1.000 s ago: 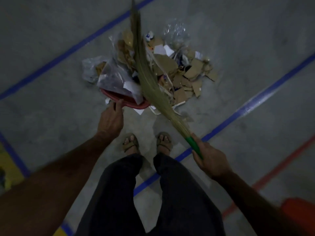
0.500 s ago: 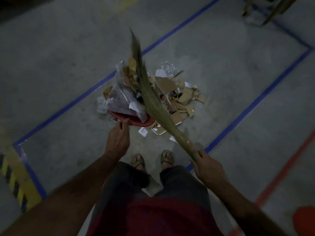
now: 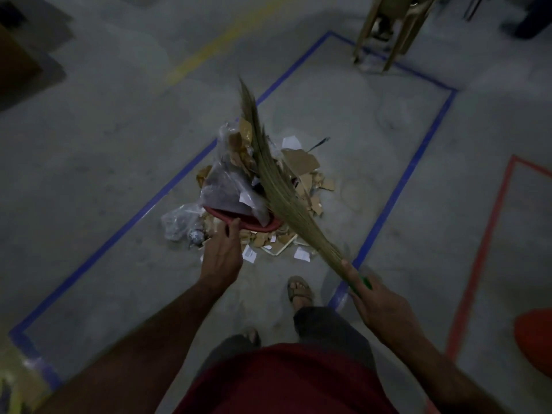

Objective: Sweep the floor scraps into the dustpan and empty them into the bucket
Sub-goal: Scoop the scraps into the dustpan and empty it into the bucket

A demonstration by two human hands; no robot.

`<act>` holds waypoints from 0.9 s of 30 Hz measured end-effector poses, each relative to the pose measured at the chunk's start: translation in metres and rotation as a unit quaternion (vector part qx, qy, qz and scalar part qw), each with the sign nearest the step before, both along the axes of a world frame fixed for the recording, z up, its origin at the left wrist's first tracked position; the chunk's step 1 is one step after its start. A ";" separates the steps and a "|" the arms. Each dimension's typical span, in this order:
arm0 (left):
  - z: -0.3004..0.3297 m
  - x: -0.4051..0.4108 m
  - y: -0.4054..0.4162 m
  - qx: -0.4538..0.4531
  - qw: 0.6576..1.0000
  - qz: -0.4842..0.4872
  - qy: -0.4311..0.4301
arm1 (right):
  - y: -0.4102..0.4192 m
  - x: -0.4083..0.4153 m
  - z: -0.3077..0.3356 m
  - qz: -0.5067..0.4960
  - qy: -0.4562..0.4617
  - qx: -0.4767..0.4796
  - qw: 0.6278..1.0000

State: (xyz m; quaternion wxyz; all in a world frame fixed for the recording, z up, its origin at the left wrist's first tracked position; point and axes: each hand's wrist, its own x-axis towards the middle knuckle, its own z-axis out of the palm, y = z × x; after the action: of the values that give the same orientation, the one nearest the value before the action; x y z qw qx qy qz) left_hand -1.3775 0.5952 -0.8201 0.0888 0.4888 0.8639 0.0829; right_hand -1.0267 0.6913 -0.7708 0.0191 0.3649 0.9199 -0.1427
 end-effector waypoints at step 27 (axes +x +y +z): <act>0.083 0.286 0.052 0.104 0.975 -0.195 -0.019 | -0.122 0.247 0.084 -0.280 -0.026 0.043 0.959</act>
State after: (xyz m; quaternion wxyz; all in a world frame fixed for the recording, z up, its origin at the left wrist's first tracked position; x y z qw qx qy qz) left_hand -1.0916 0.6469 -0.7371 0.0686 0.6531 0.7364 0.1629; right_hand -0.7801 0.5695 -0.6870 -0.0139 0.6121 0.7852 -0.0932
